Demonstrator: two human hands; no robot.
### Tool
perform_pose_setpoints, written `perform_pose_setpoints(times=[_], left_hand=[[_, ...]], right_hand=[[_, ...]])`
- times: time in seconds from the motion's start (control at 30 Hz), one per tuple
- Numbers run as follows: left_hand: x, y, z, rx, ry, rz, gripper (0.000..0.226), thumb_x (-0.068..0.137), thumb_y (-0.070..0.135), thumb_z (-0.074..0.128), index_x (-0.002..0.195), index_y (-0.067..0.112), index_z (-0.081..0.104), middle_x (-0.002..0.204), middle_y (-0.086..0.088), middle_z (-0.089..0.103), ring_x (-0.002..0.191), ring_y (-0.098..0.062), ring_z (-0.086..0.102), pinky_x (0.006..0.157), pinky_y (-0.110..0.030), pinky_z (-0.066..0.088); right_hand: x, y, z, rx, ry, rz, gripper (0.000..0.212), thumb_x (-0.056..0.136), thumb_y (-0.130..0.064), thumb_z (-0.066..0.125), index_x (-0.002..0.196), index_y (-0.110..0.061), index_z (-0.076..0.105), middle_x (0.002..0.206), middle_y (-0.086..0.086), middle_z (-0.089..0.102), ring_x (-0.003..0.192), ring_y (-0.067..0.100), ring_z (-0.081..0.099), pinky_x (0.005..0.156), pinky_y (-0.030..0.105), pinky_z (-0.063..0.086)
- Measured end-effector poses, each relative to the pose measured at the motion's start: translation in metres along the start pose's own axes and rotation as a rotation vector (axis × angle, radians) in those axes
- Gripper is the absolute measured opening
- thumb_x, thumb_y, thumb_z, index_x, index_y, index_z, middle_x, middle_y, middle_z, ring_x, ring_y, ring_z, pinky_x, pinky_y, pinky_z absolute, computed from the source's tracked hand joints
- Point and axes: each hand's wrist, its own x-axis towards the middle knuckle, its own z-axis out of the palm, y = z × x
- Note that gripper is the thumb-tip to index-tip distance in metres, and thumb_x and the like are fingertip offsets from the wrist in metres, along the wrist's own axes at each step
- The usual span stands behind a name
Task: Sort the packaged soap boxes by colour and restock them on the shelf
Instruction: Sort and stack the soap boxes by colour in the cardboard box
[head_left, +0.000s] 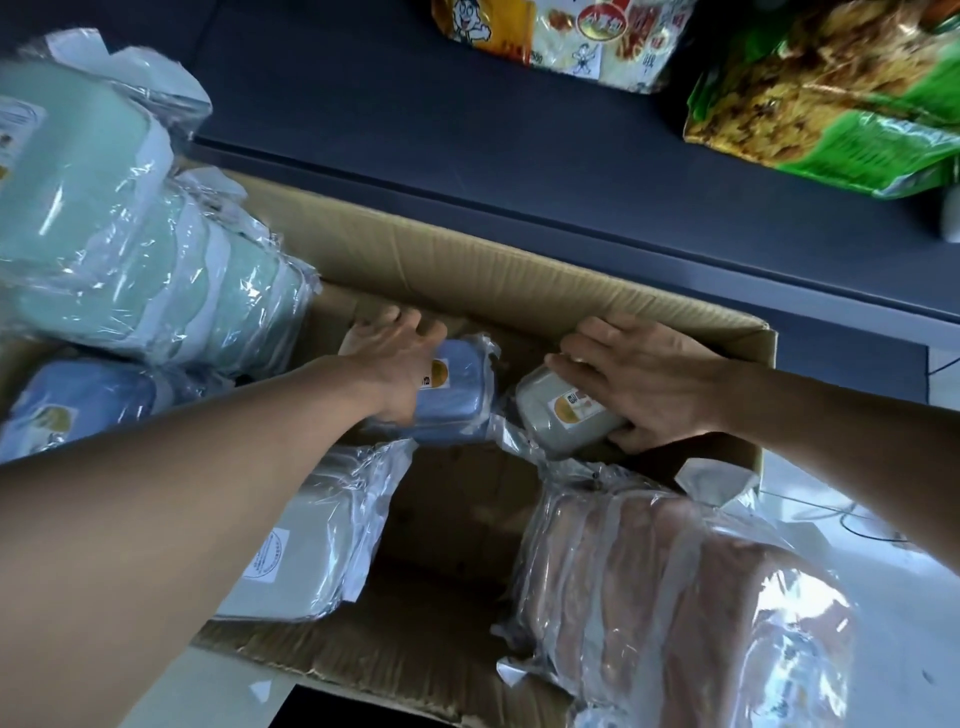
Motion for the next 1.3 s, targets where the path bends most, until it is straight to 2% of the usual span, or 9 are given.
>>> perform_pose_setpoints(times=[0.17, 0.33, 0.57, 0.73, 0.83, 0.9, 1.07, 1.2, 1.3], left_hand=[[-0.001, 0.001, -0.001, -0.054, -0.071, 0.056, 0.1, 0.066, 0.044, 0.081, 0.145, 0.024, 0.023, 0.142, -0.001, 0.035, 0.131, -0.025, 0.032, 0.1, -0.042, 0.039], [-0.012, -0.007, -0.012, -0.255, -0.076, 0.04, 0.102, 0.071, 0.038, 0.081, 0.15, 0.023, 0.018, 0.151, -0.004, 0.033, 0.136, -0.026, 0.035, 0.105, -0.042, 0.039], [-0.035, -0.024, -0.035, -0.382, 0.023, -0.02, 0.079, 0.084, 0.024, 0.07, 0.149, 0.02, 0.024, 0.147, -0.008, 0.039, 0.132, -0.029, 0.04, 0.104, -0.038, 0.039], [-0.063, -0.039, -0.054, -0.693, 0.118, -0.148, 0.045, 0.091, 0.016, 0.058, 0.134, 0.019, 0.044, 0.131, -0.005, 0.053, 0.11, -0.025, 0.052, 0.082, -0.028, 0.042], [-0.093, -0.055, -0.067, -0.782, 0.186, -0.197, 0.037, 0.093, 0.006, 0.043, 0.127, 0.019, 0.049, 0.122, -0.003, 0.054, 0.106, -0.023, 0.05, 0.081, -0.026, 0.039], [-0.11, -0.069, -0.07, -0.822, 0.199, -0.228, 0.043, 0.092, 0.0, 0.036, 0.128, 0.019, 0.051, 0.129, -0.005, 0.053, 0.112, -0.025, 0.051, 0.084, -0.029, 0.04], [-0.143, -0.115, -0.066, -0.949, 0.194, -0.253, 0.041, 0.087, -0.006, 0.037, 0.108, 0.023, 0.057, 0.123, -0.005, 0.062, 0.109, -0.029, 0.058, 0.072, -0.025, 0.039], [-0.161, -0.134, -0.058, -1.094, 0.191, -0.213, 0.019, 0.09, 0.009, 0.051, 0.102, 0.022, 0.057, 0.11, -0.008, 0.067, 0.097, -0.025, 0.066, 0.088, -0.033, 0.048], [-0.163, -0.134, -0.045, -0.99, 0.14, -0.179, 0.017, 0.089, 0.021, 0.057, 0.105, 0.026, 0.058, 0.112, -0.003, 0.066, 0.1, -0.023, 0.063, 0.088, -0.032, 0.048]], right_hand=[[-0.013, 0.003, -0.021, -0.001, -0.028, 0.046, 0.088, 0.064, -0.062, 0.062, 0.129, -0.004, 0.052, 0.111, 0.016, 0.06, 0.099, 0.033, 0.051, 0.087, 0.044, 0.046], [-0.018, -0.002, -0.038, 0.044, 0.023, 0.171, 0.084, 0.055, -0.061, 0.07, 0.119, -0.008, 0.062, 0.105, 0.013, 0.063, 0.099, 0.034, 0.055, 0.083, 0.042, 0.05], [-0.021, -0.005, -0.076, 0.236, 0.185, 0.4, 0.082, 0.059, -0.057, 0.067, 0.124, -0.008, 0.058, 0.109, 0.013, 0.063, 0.101, 0.034, 0.056, 0.087, 0.043, 0.049], [-0.021, -0.018, -0.13, 0.546, 0.331, 0.593, 0.069, 0.062, -0.056, 0.063, 0.118, -0.015, 0.058, 0.106, 0.007, 0.062, 0.101, 0.025, 0.051, 0.088, 0.036, 0.041], [-0.014, -0.043, -0.16, 0.665, 0.352, 0.578, 0.074, 0.061, -0.058, 0.06, 0.124, -0.018, 0.055, 0.109, 0.004, 0.059, 0.103, 0.021, 0.049, 0.087, 0.034, 0.04], [-0.005, -0.067, -0.175, 0.71, 0.343, 0.558, 0.084, 0.061, -0.064, 0.056, 0.131, -0.017, 0.051, 0.116, 0.003, 0.056, 0.109, 0.02, 0.047, 0.091, 0.031, 0.037], [0.02, -0.123, -0.196, 0.754, 0.363, 0.527, 0.09, 0.058, -0.069, 0.051, 0.132, -0.018, 0.049, 0.117, 0.001, 0.051, 0.11, 0.019, 0.046, 0.102, 0.035, 0.039], [0.042, -0.167, -0.207, 0.735, 0.394, 0.513, 0.085, 0.058, -0.064, 0.059, 0.127, -0.016, 0.052, 0.114, 0.003, 0.052, 0.106, 0.023, 0.048, 0.097, 0.038, 0.041], [0.062, -0.195, -0.205, 0.71, 0.37, 0.516, 0.082, 0.059, -0.064, 0.057, 0.122, -0.011, 0.056, 0.109, 0.006, 0.056, 0.098, 0.027, 0.053, 0.087, 0.041, 0.047]])
